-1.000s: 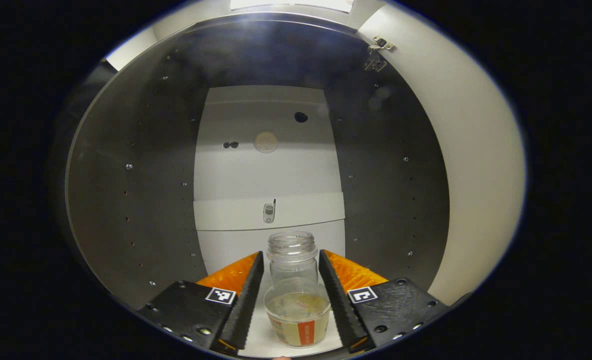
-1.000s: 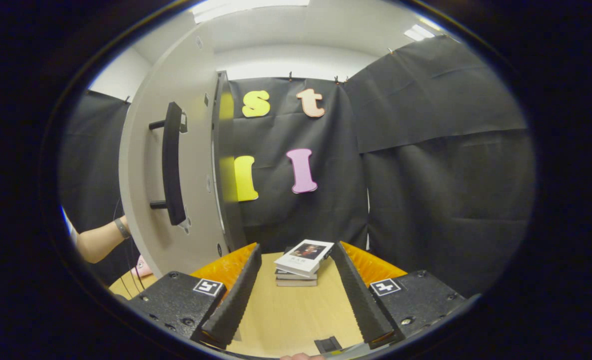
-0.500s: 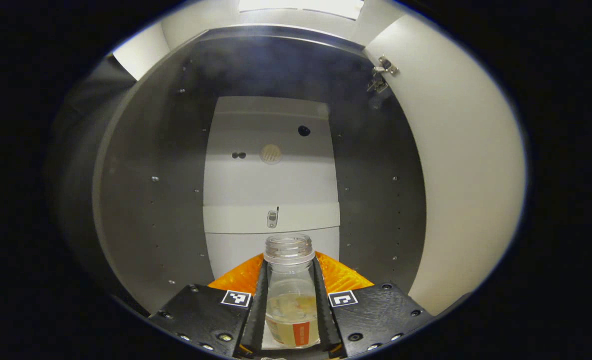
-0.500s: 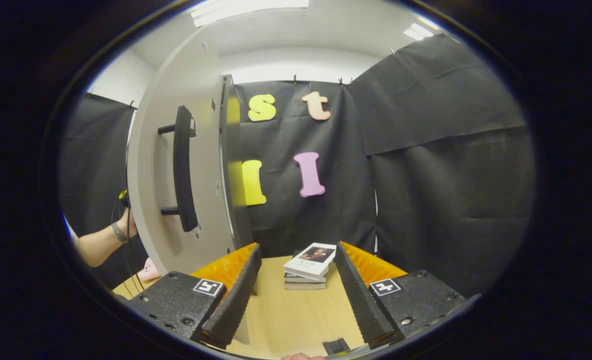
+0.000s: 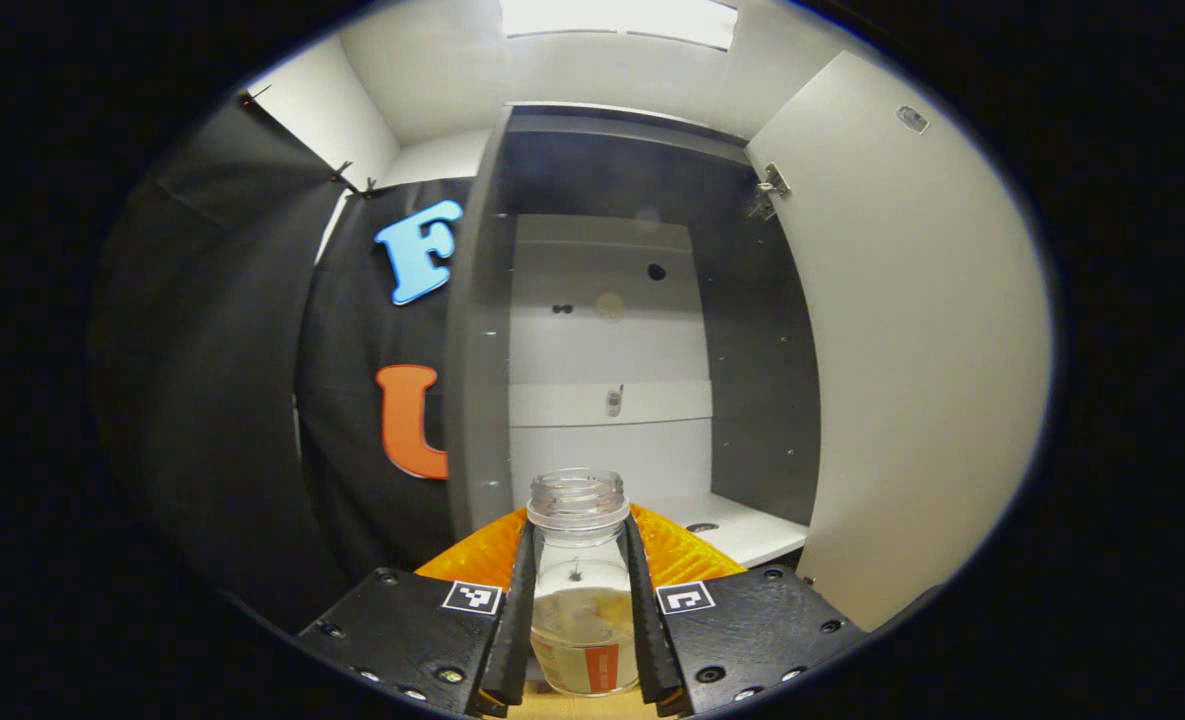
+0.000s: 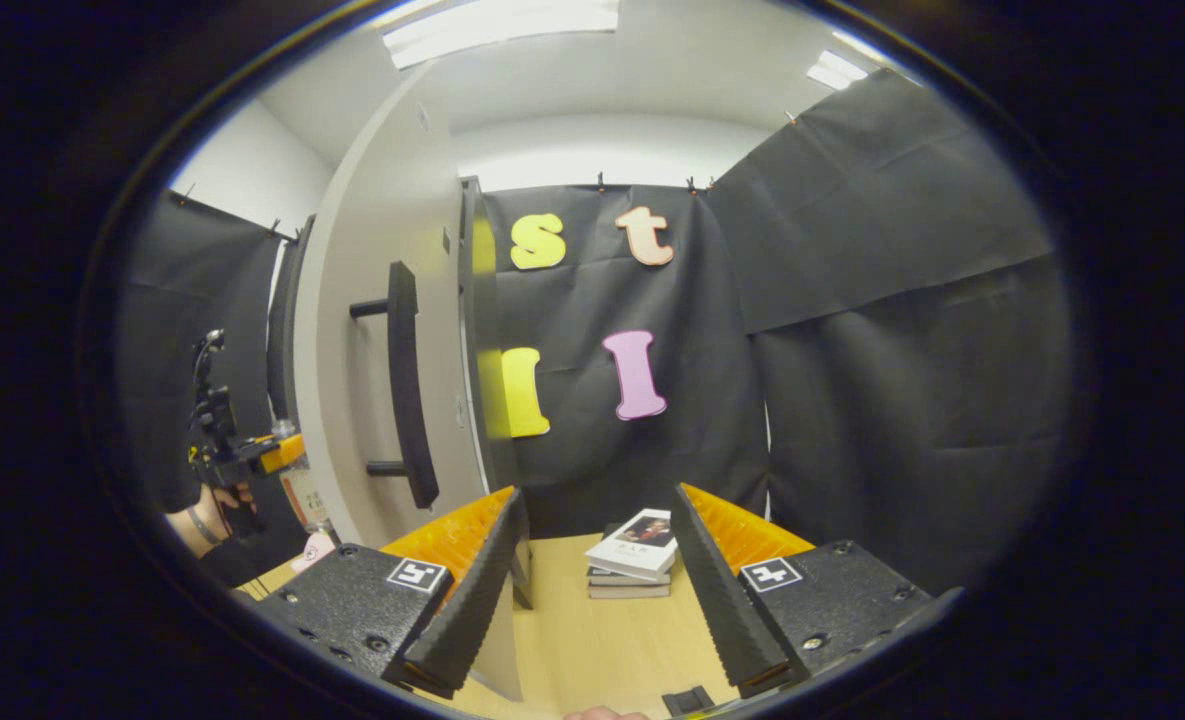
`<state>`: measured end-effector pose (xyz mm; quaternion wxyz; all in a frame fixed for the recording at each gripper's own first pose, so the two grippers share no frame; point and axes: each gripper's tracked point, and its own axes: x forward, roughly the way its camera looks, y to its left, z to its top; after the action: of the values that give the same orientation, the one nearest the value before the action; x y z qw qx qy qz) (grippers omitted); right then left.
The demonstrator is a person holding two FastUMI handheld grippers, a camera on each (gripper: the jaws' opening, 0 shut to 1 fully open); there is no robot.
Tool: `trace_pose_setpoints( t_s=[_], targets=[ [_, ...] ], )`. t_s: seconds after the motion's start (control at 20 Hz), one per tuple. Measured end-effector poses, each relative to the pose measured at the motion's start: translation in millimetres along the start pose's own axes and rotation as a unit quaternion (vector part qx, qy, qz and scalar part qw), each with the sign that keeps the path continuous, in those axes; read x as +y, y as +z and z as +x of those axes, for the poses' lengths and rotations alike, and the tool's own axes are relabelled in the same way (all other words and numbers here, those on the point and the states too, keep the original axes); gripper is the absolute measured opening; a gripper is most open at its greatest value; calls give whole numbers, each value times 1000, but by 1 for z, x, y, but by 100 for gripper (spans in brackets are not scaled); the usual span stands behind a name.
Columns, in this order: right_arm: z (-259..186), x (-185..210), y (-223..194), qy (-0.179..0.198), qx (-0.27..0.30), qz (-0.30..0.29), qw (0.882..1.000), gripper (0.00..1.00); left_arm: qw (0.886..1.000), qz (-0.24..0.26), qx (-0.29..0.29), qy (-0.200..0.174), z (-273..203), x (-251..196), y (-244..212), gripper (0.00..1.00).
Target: Open the cabinet door with the right hand, grasp the bottle in the cabinet with the left hand and place it on the coaster, then close the cabinet door with the right hand.
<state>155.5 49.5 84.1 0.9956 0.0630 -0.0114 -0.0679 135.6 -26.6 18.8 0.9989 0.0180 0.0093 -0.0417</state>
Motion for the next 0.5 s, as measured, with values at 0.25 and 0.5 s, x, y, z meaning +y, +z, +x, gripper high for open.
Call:
trace_pose_setpoints(
  t_s=[0.25, 0.5],
  targets=[
    [0, 5, 7, 5, -9, -13, 1000, 92, 998, -41, 35, 42, -60, 32, -76, 42],
    [0, 14, 10, 16, -11, -16, 1000, 92, 996, -25, 28, 80, -114, 53, -140, 42]
  ],
)
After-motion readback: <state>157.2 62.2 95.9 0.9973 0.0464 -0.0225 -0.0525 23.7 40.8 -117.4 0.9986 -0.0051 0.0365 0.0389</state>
